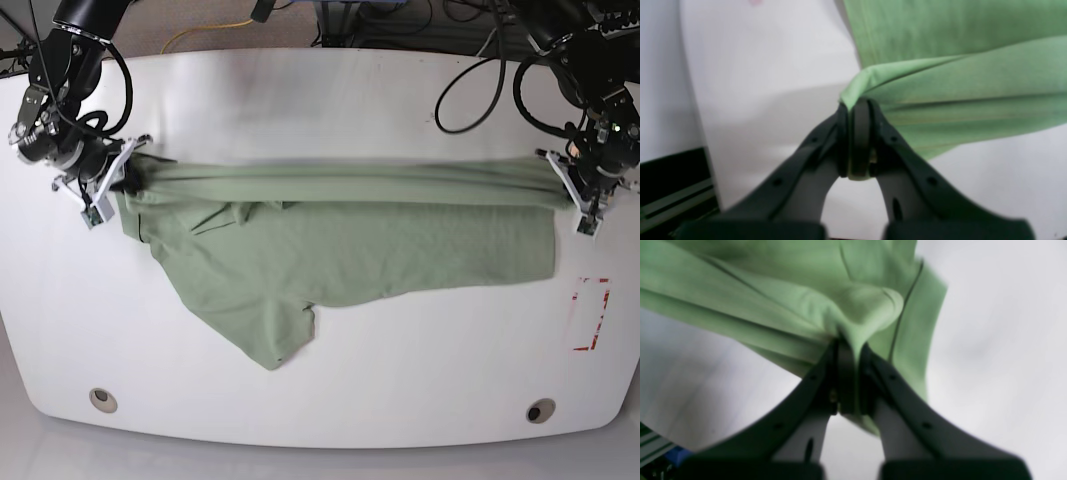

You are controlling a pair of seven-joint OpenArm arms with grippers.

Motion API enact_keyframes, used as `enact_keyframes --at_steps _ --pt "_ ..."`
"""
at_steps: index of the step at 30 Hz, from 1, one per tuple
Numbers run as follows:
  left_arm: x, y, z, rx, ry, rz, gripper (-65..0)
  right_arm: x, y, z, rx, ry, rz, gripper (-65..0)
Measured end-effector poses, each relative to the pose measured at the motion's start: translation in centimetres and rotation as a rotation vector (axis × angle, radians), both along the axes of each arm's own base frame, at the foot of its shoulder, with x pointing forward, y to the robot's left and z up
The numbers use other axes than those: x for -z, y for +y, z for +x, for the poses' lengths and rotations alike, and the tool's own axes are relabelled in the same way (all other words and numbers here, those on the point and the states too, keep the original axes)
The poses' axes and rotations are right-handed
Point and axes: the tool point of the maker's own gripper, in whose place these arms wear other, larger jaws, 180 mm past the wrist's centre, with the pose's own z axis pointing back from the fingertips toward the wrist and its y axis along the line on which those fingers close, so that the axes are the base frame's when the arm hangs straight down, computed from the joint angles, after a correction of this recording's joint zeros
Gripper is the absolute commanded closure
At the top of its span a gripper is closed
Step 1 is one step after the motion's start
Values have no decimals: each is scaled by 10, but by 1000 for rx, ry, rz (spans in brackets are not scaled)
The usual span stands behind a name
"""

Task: Fold the T-shirt properly
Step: 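Lift the hem and fold it over toward the collar with both grippers, then open both grippers and release the folded edge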

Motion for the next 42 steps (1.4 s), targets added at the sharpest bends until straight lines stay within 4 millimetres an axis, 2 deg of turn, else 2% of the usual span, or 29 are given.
enact_keyframes --at_steps 5,9,13,17,18,19,21,25,28,32,35,37,42 --pt "15 -2 -19 22 29 -3 0 6 6 -21 -10 29 -17 -40" --pt "32 1 -45 16 108 10 0 15 15 -41 -11 64 -11 -41" --pt "40 2 -59 15 150 14 -15 25 19 -58 -10 113 -3 -41" --pt "43 13 -76 35 200 51 -197 32 21 -73 -8 147 1 -43" --pt "44 14 -80 33 215 57 -262 34 21 -77 -7 157 4 -51" --pt "46 19 -86 23 238 75 -307 36 22 -82 -7 173 4 -71" --pt "48 21 -93 16 255 85 -382 41 22 -93 -6 203 3 -152" --pt "43 29 -94 37 264 106 -397 44 19 -111 -12 243 -31 -360" --pt "36 39 -92 39 266 144 -397 39 21 -115 -24 236 -42 -457" --pt "32 43 -95 11 253 137 -397 27 29 -117 -12 189 42 -466" --pt "16 57 -100 -56 252 185 -397 19 6 -119 56 174 25 -466" --pt "10 58 -94 -83 236 198 -397 14 -3 -115 81 153 14 -466" --pt "17 21 -67 -55 147 76 -396 1 3 -89 82 65 58 -466"
